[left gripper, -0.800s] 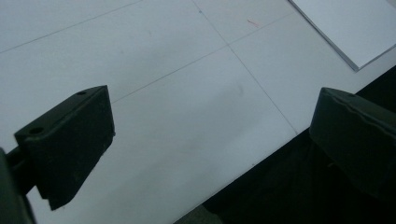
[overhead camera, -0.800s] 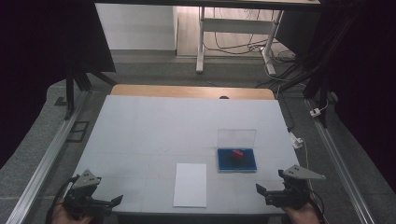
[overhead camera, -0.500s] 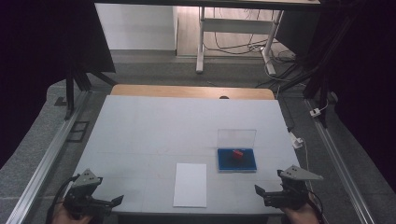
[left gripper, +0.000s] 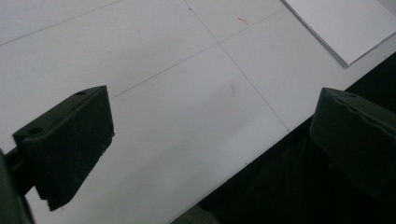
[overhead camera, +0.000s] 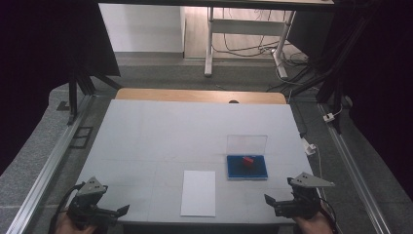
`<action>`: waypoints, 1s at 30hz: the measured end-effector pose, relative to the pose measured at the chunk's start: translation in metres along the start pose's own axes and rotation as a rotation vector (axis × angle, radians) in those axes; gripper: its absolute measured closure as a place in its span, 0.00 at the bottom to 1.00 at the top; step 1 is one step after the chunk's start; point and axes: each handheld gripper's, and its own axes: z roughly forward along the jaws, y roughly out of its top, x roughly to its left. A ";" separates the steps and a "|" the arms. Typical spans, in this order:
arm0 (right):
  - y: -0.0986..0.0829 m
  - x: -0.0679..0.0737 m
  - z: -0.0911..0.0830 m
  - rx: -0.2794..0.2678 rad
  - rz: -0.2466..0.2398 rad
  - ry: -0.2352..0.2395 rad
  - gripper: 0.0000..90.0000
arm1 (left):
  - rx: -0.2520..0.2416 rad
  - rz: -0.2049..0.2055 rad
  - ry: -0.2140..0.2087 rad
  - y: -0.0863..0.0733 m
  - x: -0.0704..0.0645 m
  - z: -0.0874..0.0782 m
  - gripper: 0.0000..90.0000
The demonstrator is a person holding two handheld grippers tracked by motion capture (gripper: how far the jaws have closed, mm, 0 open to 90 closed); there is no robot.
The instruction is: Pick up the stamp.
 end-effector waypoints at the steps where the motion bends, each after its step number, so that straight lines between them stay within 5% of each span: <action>1: 0.000 0.001 0.000 0.002 -0.008 0.001 0.00 | -0.001 -0.002 -0.002 0.000 0.000 0.000 0.00; 14: 0.008 0.000 -0.004 -0.036 -0.043 -0.004 0.00 | -0.001 -0.021 0.002 0.000 0.002 0.000 0.00; 30: 0.023 -0.006 0.014 -0.018 -0.067 0.040 0.00 | -0.007 -0.036 -0.001 0.000 0.004 -0.001 0.00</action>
